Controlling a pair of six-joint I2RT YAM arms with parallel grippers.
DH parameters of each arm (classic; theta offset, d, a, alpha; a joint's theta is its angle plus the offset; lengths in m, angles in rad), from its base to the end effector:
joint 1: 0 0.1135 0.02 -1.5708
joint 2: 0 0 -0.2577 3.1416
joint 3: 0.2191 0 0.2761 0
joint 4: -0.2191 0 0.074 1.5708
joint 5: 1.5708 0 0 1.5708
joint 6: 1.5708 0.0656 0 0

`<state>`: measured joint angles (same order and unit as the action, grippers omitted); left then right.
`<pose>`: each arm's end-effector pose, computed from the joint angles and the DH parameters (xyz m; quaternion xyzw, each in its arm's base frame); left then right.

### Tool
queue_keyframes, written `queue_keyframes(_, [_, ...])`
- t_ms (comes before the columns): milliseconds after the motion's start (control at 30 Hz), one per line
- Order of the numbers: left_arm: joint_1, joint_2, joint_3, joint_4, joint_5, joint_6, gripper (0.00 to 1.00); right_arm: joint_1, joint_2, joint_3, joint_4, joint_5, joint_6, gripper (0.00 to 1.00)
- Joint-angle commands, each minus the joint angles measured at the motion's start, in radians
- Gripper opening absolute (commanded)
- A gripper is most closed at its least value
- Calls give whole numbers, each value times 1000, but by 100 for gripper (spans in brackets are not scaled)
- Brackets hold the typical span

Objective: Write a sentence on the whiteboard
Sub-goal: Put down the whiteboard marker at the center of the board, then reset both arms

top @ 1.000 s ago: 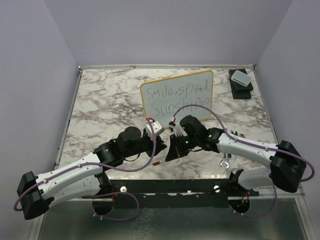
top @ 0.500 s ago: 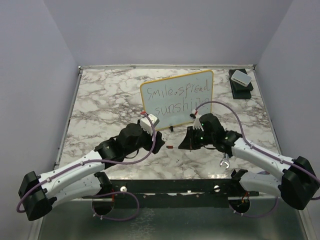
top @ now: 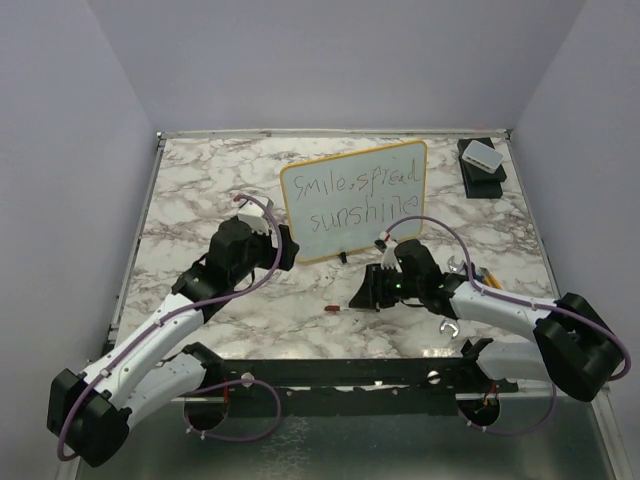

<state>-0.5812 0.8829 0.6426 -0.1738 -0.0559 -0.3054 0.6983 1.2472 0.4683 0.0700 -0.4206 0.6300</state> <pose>0.2194 -0.1398 0.2506 0.0999 0.8312 -0.2132 0.5036 0.1924 0.1964 0.1241 -0.1175 0.8851 0.4012 0.2048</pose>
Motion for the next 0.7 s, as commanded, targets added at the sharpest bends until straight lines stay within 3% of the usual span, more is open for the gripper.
queue_keyframes(0, [47, 6, 27, -17, 38, 1, 87, -2, -26, -11, 23, 55, -3, 51])
queue_keyframes(233, [136, -1, 10, -18, 10, -28, 92, -17, -118, 44, -159, 297, -30, 72])
queue_keyframes(367, [207, -17, 10, -25, -38, -56, 96, -117, -149, 72, -223, 360, -58, 85])
queue_keyframes(533, [276, -87, 5, -59, -171, -69, 99, -305, -233, 96, -296, 390, -127, 88])
queue_keyframes(667, [277, -163, 19, -87, -363, -59, 99, -411, -339, 113, -334, 526, -183, 89])
